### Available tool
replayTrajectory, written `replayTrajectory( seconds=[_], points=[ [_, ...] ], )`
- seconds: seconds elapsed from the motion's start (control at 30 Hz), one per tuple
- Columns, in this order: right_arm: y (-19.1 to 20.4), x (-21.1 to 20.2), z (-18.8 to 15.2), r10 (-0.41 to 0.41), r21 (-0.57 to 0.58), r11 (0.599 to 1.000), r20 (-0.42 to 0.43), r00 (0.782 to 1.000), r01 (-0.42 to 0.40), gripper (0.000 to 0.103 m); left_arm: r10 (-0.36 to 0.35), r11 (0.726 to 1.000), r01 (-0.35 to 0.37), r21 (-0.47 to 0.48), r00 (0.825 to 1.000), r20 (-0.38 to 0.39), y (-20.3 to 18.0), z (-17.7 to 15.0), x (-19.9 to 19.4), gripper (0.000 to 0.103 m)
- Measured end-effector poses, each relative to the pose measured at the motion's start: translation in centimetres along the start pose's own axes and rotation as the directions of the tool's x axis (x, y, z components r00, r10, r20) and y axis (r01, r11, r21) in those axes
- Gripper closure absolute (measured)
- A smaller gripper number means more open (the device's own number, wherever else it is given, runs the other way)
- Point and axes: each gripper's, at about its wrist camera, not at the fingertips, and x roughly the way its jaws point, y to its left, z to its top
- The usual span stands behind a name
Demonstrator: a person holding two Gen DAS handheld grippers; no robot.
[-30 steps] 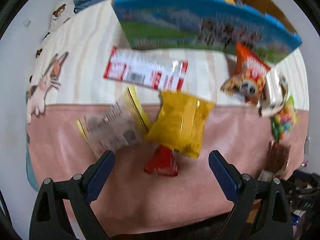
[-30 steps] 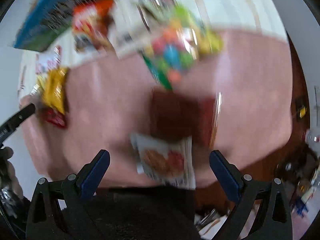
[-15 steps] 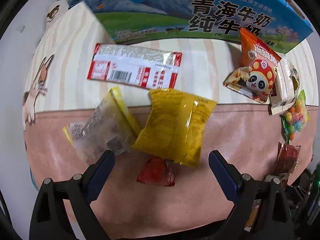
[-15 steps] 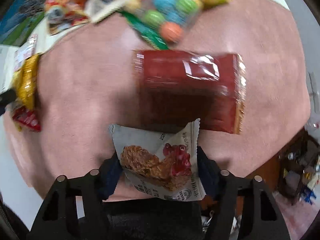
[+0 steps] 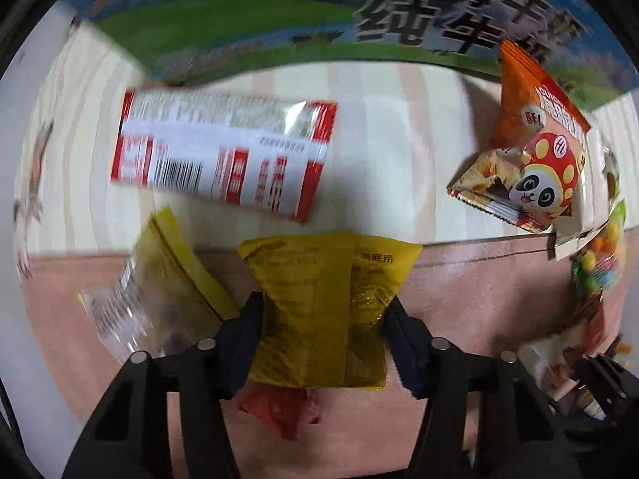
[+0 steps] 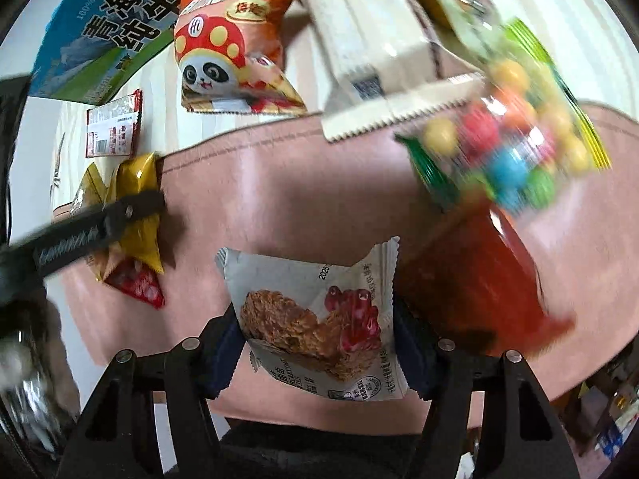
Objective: Organize snacks
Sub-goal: 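Grasp the yellow chip bag with the left gripper while the right grasps the white cookie packet, then carry both packets into the box with both grippers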
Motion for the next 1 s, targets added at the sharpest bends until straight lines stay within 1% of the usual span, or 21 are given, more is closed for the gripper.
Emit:
replayTrajectory(
  seconds=[0.07, 0.17, 0.2, 0.23, 0.3, 0.37, 0.5, 0.53, 0.57, 0.6, 0.63, 0.73, 0.83, 0.9, 1.0],
  points=[
    [0.1, 0.1, 0.5, -0.002, -0.004, 1.000, -0.003, 1.000, 0.002, 0.034, -0.023, 0.999, 0.022, -0.046, 1.000, -0.011, 0.5, -1.0, 0.2, 0.049],
    [0.1, 0.2, 2.4, -0.008, -0.015, 1.000, -0.007, 1.000, 0.008, 0.034, -0.039, 0.996, 0.037, -0.085, 0.999, -0.018, 0.8, -2.1, 0.8, 0.049],
    [0.1, 1.2, 3.0, -0.012, -0.017, 1.000, -0.008, 1.000, 0.012, 0.031, -0.040, 0.995, 0.038, -0.090, 0.999, -0.022, 0.9, -2.2, 1.0, 0.049],
    [0.2, 1.4, 3.3, -0.013, -0.019, 1.000, -0.017, 1.000, 0.013, 0.029, -0.043, 0.995, 0.041, -0.095, 0.999, -0.025, 0.9, -2.3, 1.3, 0.049],
    [1.0, 1.7, 3.8, 0.005, -0.022, 1.000, -0.034, 0.999, -0.005, 0.017, -0.045, 0.994, 0.041, -0.099, 0.999, -0.029, 0.9, -2.8, 1.8, 0.049],
    [1.7, 1.9, 3.9, 0.002, -0.022, 1.000, -0.045, 0.999, -0.003, 0.013, -0.045, 0.994, 0.043, -0.101, 0.999, -0.025, 0.7, -2.8, 2.1, 0.049],
    [2.6, 2.7, 4.1, -0.047, -0.017, 0.999, -0.043, 0.998, 0.046, 0.013, -0.038, 0.994, 0.036, -0.104, 0.999, -0.018, 0.4, -3.1, 2.7, 0.049],
    [2.7, 2.7, 4.0, -0.053, -0.008, 0.999, -0.031, 0.998, 0.053, 0.013, -0.037, 0.994, 0.035, -0.106, 0.999, -0.016, 0.6, -3.4, 2.7, 0.049],
    [2.7, 2.7, 3.9, -0.063, -0.001, 0.998, -0.019, 0.998, 0.063, 0.016, -0.035, 0.994, 0.034, -0.106, 0.999, -0.014, 0.7, -3.4, 2.6, 0.050],
    [2.9, 2.8, 3.8, -0.079, 0.002, 0.997, -0.011, 0.997, 0.079, 0.028, -0.034, 0.994, 0.033, -0.105, 0.999, -0.012, 0.9, -3.3, 2.6, 0.050],
    [3.0, 2.7, 3.8, -0.107, -0.002, 0.994, 0.005, 0.994, 0.107, 0.033, -0.031, 0.994, 0.031, -0.106, 0.999, -0.007, 0.8, -3.3, 2.3, 0.050],
    [2.6, 2.3, 3.6, -0.090, 0.000, 0.996, 0.018, 0.996, 0.090, 0.034, -0.042, 0.993, 0.042, -0.108, 0.999, 0.002, 1.0, -3.8, 1.0, 0.051],
    [2.1, 1.2, 3.6, -0.052, 0.007, 0.999, 0.021, 0.998, 0.052, 0.035, -0.062, 0.992, 0.064, -0.106, 0.998, 0.017, 1.0, -4.1, -0.6, 0.051],
    [1.8, -0.1, 3.6, -0.018, 0.005, 1.000, 0.030, 0.999, 0.018, 0.035, -0.083, 0.991, 0.086, -0.101, 0.996, 0.036, 1.0, -4.3, -2.2, 0.051],
    [1.0, -3.7, 3.6, 0.052, -0.012, 0.999, 0.057, 0.997, -0.051, 0.035, -0.122, 0.988, 0.129, -0.088, 0.989, 0.080, 1.1, -4.5, -5.4, 0.051]
  ],
)
